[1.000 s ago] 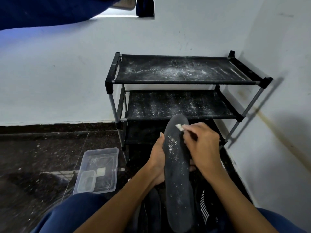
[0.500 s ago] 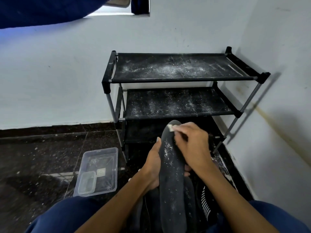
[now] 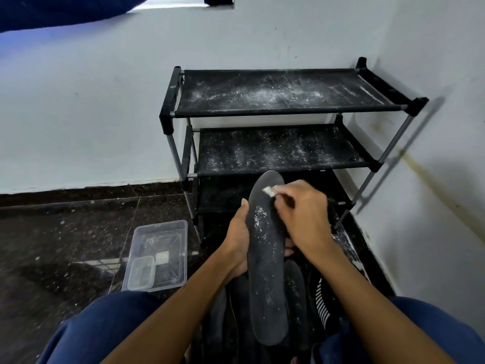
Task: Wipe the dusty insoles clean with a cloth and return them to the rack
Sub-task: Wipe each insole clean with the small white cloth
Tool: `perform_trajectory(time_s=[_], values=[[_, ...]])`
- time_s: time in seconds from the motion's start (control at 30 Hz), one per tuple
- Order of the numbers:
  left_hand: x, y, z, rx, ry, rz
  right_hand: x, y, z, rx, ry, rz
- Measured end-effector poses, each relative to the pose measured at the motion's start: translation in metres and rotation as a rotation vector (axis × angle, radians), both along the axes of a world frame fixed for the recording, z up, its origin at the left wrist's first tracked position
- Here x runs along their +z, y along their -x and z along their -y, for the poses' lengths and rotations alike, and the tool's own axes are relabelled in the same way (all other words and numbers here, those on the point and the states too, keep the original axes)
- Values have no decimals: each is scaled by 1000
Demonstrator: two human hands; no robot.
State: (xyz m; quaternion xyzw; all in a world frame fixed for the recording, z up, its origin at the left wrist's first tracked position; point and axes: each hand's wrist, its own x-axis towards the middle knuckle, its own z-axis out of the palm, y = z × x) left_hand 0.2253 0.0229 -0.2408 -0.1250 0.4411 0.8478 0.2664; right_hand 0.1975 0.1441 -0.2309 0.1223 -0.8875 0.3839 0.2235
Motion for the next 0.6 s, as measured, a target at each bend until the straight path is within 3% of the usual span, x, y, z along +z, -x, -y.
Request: perform_trajectory(time_s=[0.1,0.23,0.4,0.53,0.6], values=[[1,-3,-1,-16,23,-4,3,1,-1,-75,11,-5],[1,0,4,100,-17,-3,-1,-8,13,202,-16,35],[0,0,3,85,21,-47,3,-3,7,-15,-44,-46],[-4,5,6,182,18,-11,-1,-11,17,222,-51,8],[-5,7,8,209,23,-5,-2,-11,16,211,-64,15]])
